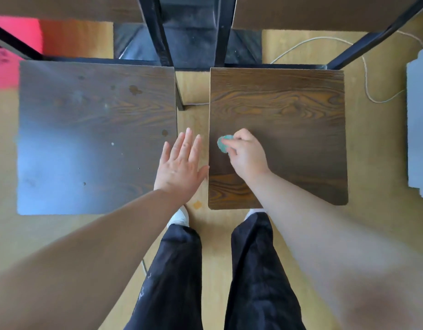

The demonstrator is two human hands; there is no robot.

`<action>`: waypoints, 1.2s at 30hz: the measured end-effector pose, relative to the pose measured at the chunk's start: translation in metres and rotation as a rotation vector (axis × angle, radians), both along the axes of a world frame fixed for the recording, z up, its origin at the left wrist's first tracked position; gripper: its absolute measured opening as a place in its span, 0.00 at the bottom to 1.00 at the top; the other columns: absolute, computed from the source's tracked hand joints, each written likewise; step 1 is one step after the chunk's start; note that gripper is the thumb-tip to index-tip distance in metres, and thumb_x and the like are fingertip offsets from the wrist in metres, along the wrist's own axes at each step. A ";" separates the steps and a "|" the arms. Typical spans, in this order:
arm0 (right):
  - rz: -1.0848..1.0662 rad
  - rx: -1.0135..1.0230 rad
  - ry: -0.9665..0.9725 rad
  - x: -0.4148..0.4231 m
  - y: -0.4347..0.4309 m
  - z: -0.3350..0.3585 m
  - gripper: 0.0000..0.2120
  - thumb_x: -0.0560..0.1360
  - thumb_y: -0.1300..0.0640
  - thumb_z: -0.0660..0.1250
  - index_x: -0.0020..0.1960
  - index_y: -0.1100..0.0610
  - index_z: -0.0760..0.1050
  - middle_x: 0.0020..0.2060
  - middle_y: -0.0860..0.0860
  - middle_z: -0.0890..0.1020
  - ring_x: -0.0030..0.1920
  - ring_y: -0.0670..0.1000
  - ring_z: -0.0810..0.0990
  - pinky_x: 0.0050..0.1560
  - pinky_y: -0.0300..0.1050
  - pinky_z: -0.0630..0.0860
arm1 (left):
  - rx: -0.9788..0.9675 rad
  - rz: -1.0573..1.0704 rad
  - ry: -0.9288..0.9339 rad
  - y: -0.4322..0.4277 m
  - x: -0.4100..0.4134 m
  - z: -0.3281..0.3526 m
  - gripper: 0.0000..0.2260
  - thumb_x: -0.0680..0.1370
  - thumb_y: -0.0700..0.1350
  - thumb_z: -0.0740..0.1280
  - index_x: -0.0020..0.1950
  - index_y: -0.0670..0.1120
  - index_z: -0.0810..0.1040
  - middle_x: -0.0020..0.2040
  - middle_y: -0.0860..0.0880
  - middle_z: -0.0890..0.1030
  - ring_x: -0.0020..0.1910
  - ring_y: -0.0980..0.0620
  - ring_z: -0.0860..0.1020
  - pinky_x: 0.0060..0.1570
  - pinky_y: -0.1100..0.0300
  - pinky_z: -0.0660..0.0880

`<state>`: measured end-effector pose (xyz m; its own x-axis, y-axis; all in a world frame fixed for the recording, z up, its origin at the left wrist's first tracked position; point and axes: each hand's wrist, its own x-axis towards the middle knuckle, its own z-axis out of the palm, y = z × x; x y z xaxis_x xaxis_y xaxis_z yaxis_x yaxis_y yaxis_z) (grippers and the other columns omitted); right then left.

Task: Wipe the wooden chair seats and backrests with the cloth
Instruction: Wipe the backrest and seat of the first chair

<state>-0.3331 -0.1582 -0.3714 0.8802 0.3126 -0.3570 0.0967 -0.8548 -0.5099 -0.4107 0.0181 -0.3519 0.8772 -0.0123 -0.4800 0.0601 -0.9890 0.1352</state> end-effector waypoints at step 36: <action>-0.959 -0.041 -0.066 -0.025 -0.212 0.000 0.16 0.80 0.57 0.65 0.67 0.56 0.76 0.58 0.57 0.72 0.54 0.57 0.79 0.61 0.46 0.75 | 0.098 -0.240 -0.042 -0.041 0.010 -0.006 0.32 0.82 0.59 0.52 0.81 0.47 0.46 0.82 0.45 0.44 0.80 0.46 0.43 0.78 0.43 0.47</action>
